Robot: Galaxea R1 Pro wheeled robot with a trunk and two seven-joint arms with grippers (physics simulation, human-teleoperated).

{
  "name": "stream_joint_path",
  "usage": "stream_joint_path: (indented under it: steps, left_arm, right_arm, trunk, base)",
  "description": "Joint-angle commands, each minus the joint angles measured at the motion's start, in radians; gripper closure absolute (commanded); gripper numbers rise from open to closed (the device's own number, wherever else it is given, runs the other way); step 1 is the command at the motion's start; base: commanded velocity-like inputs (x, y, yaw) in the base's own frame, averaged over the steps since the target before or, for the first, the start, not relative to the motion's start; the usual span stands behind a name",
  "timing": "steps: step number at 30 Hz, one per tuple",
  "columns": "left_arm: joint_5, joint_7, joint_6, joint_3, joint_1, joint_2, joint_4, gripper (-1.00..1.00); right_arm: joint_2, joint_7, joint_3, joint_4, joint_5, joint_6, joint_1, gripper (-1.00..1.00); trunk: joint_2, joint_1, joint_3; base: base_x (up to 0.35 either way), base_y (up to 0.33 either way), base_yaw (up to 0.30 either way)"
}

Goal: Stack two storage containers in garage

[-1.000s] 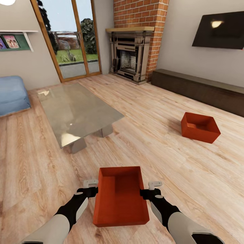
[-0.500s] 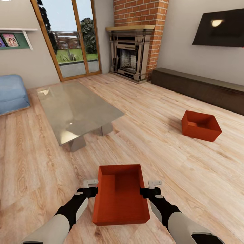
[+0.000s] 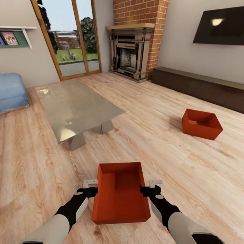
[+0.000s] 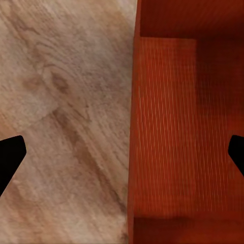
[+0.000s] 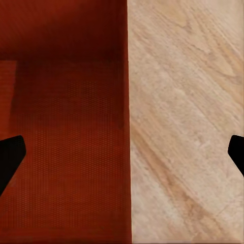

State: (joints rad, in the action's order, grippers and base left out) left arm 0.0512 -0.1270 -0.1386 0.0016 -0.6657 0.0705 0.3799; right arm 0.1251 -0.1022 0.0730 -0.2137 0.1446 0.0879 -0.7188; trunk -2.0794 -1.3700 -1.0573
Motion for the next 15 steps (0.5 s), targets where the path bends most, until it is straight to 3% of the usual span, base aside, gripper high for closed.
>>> stream_joint_path:
  steps: [1, 15]
  left_arm:
    - [0.005, -0.003, -0.006, 0.0, 0.0, 0.0, 0.002, -1.0]
    - [0.005, -0.003, -0.005, 0.0, 0.0, -0.001, -0.011, -1.0]
  right_arm:
    - [0.001, -0.003, 0.006, 0.002, 0.009, 0.002, -0.001, -1.0]
    - [0.001, -0.005, 0.005, 0.007, 0.01, 0.002, -0.001, -1.0]
  trunk:
    - [-0.008, -0.004, -0.004]
    - [-0.106, -0.057, -0.048]
  base:
    - [0.0, 0.0, 0.0]
    - [0.0, 0.0, 0.0]
